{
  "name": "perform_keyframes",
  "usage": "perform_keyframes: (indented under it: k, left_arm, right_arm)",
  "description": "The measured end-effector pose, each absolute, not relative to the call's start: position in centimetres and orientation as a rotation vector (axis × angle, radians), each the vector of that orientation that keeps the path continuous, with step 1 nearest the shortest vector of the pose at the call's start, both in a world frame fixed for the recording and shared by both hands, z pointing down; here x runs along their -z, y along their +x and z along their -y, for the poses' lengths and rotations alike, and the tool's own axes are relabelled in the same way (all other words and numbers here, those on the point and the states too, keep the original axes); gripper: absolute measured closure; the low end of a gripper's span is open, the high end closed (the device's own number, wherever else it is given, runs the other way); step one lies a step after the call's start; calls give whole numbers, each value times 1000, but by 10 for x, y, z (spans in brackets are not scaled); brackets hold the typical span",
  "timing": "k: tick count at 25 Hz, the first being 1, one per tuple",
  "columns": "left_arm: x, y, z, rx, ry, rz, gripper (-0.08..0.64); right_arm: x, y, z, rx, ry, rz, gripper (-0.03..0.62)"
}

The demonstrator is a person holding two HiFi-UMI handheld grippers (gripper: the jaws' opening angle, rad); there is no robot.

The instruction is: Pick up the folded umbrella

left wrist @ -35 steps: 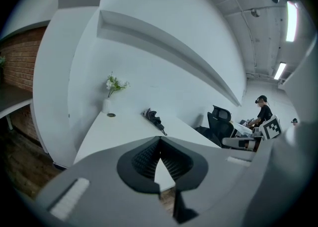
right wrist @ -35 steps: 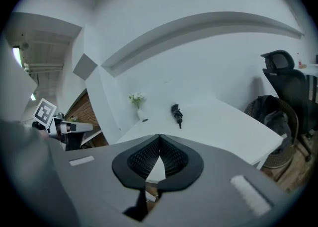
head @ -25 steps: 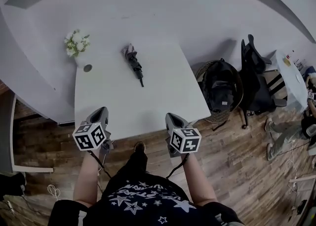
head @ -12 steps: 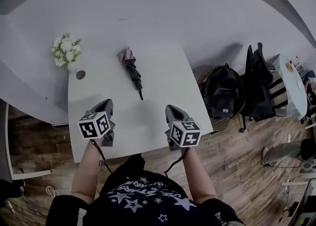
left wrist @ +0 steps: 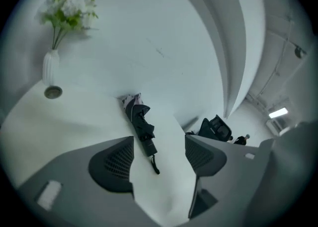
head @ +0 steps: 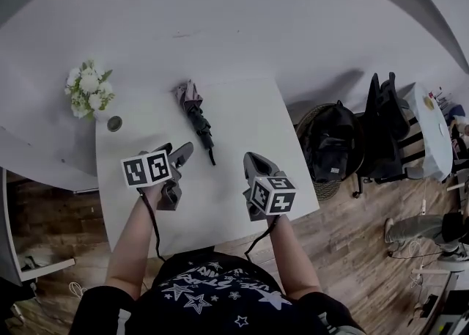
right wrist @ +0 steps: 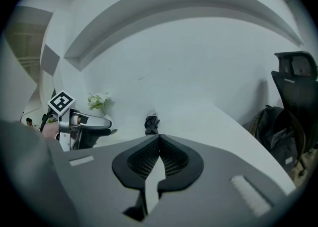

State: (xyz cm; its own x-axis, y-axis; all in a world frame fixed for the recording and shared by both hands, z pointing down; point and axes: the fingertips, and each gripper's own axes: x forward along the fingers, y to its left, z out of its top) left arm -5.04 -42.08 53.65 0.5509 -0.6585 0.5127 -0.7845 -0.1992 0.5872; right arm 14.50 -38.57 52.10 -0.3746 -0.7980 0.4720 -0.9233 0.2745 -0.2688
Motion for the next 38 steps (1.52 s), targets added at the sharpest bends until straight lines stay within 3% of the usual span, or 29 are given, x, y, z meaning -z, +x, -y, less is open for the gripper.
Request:
perform_keyframes:
  k: [4,14,33,38]
  left_arm:
    - [-545,-42,448,-125,1866,1111,184]
    - [-586,-27,510,-117,1770,1135,118]
    - [-664,-11,560,-282,1612,1315,117]
    - [-671,-11,558,-395,1618,1389,149]
  right_arm:
    - [-528,137,403,-757,1577,2283,575]
    - [-552,138,428,-809,1573,2224,575]
    - [-597,159,442,-915,1578,2103,575]
    - [-598,162,444,-920,1590,2101,575]
